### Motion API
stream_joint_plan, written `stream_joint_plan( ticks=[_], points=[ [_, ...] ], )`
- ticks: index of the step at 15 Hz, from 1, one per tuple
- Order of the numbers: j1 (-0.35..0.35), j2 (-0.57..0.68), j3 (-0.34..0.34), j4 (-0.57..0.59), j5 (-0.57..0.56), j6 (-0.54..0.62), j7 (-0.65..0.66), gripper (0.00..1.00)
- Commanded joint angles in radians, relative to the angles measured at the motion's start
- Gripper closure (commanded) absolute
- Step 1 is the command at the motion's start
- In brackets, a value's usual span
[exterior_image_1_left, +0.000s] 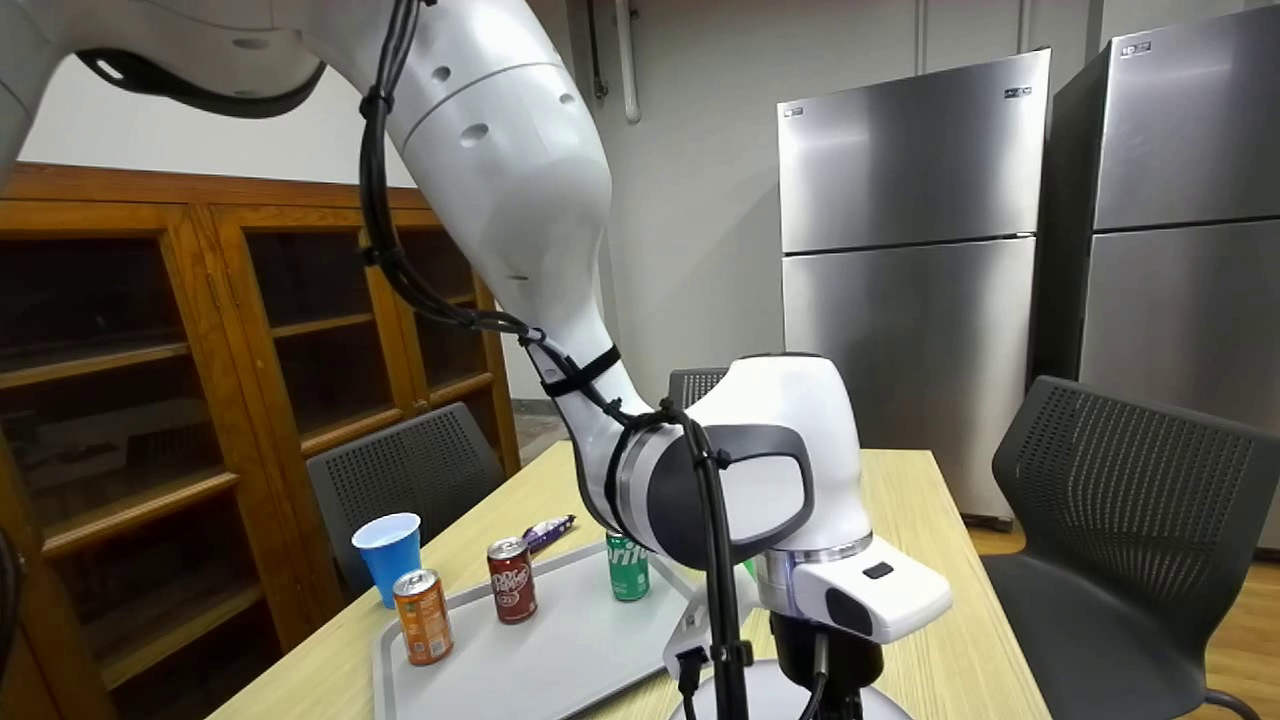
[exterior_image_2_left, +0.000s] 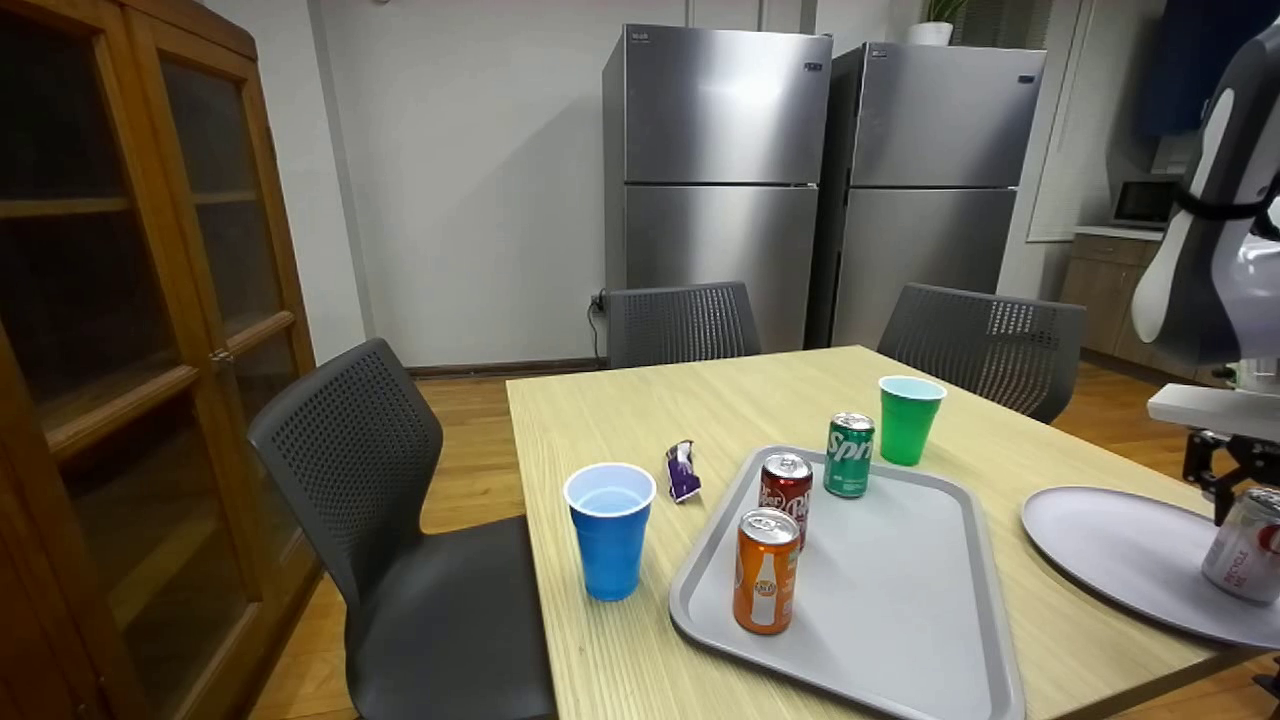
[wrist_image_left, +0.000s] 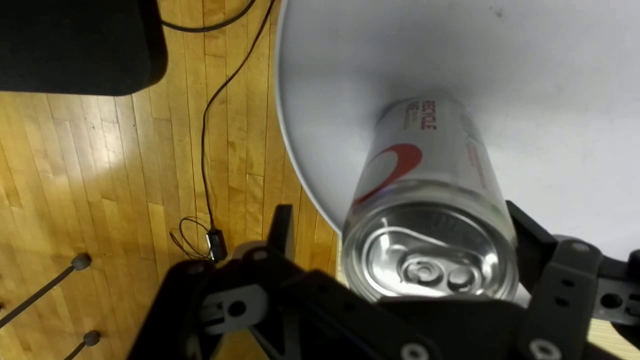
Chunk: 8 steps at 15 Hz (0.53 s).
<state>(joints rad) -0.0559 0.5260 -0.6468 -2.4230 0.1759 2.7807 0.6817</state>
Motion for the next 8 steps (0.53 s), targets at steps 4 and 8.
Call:
stream_joint_plan(
  ticks=[4, 8],
  points=[
    [-0.037, -0.025, 0.039, 0.014, 0.008, -0.043, 0.006, 0.26],
    [-0.041, -0.028, 0.045, 0.017, 0.008, -0.044, 0.006, 0.57]
  ],
)
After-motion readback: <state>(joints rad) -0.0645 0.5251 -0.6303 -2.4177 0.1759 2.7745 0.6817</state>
